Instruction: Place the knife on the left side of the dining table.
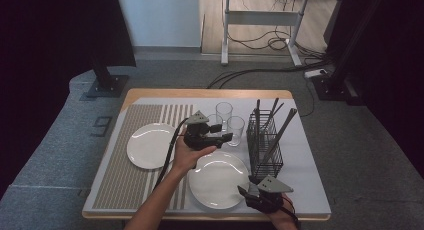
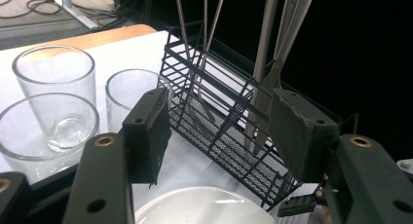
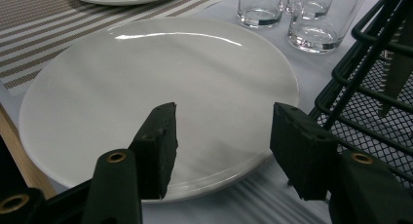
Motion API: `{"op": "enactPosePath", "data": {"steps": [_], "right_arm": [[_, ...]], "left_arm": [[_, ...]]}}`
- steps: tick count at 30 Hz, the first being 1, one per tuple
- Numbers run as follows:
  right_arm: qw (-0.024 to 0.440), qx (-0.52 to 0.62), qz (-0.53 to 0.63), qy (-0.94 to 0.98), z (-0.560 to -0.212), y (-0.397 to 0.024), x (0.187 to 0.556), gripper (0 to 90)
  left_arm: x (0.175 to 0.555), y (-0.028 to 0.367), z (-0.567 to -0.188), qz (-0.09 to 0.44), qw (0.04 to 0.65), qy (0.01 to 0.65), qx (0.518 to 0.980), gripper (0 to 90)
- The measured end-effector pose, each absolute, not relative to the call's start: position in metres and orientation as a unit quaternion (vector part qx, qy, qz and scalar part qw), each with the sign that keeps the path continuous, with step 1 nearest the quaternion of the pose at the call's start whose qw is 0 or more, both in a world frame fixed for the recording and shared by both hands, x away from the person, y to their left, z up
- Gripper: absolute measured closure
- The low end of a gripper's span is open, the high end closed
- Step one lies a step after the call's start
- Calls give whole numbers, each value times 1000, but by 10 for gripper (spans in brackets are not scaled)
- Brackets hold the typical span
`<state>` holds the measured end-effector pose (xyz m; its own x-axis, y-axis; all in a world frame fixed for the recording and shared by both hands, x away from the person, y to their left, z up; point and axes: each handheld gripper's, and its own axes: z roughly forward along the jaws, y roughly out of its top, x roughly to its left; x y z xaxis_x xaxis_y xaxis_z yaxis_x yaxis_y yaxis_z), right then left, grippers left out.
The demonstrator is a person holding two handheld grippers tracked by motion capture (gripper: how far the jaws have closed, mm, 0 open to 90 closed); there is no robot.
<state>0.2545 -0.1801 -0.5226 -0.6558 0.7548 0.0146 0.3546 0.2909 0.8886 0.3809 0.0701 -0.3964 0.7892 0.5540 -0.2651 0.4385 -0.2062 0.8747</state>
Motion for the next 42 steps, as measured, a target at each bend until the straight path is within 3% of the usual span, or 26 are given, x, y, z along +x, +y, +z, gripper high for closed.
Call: {"op": "enactPosePath", "data": {"steps": [42], "right_arm": [[206, 356, 476, 778, -523, -180, 255, 433]], "left_arm": [[386, 51, -396, 45, 542, 313, 779, 412]]}}
